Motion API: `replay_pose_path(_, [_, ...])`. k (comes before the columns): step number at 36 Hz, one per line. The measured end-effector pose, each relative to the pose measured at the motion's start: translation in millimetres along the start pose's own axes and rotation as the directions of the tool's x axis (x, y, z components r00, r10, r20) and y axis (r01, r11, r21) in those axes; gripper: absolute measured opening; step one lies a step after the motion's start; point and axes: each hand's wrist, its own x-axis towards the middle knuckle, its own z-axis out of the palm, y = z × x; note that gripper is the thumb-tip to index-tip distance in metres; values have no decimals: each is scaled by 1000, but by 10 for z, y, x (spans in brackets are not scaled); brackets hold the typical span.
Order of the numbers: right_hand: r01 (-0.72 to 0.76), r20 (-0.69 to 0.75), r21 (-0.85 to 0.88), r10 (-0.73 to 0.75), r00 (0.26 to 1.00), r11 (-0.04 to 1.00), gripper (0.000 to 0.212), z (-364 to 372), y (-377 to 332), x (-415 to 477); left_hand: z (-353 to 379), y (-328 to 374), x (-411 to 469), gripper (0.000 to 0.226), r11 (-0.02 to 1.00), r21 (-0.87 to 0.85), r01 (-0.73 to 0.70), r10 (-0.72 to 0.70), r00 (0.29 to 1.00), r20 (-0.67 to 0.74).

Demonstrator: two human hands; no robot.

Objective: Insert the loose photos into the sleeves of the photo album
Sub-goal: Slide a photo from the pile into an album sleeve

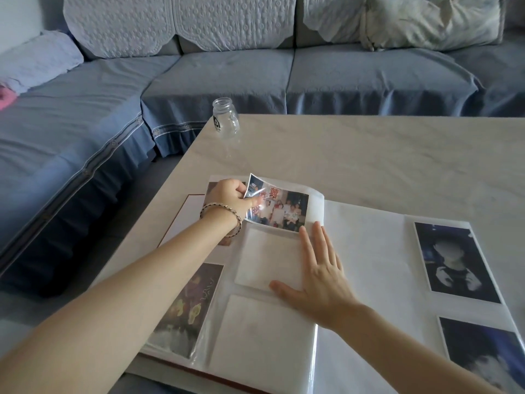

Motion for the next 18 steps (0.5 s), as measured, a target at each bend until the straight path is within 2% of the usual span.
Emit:
replay_pose_path(3, [0, -5, 5, 0, 1000, 1000, 117, 1, -3, 6, -18, 53, -34, 27, 999, 4, -39, 39, 999, -30])
replay_pose_path(6, [-1, -11, 0, 1, 1000, 1000, 117, 8, 9, 9, -41, 132, -62, 19, 996, -60, -60, 58, 998, -37])
replay_pose_path(8, [1, -18, -3, -1, 1000, 1000, 117, 13, 16, 9, -72, 198, -89, 18, 993, -111, -28, 24, 999, -31])
replay_pose_path(11, [4, -30, 4, -4, 1000, 1000, 117, 12, 24, 10, -111, 226, -79, 32, 977, -199, 74, -77, 997, -7])
replay_pose_path(14, [5, -39, 18, -4, 999, 1000, 117, 16, 28, 12, -136, 240, -68, 40, 969, -213, 122, -123, 992, 10])
replay_pose_path(18, [4, -38, 36, -3, 999, 999, 117, 23, 32, 13, -141, 257, -69, 31, 978, -172, 120, -120, 993, 7])
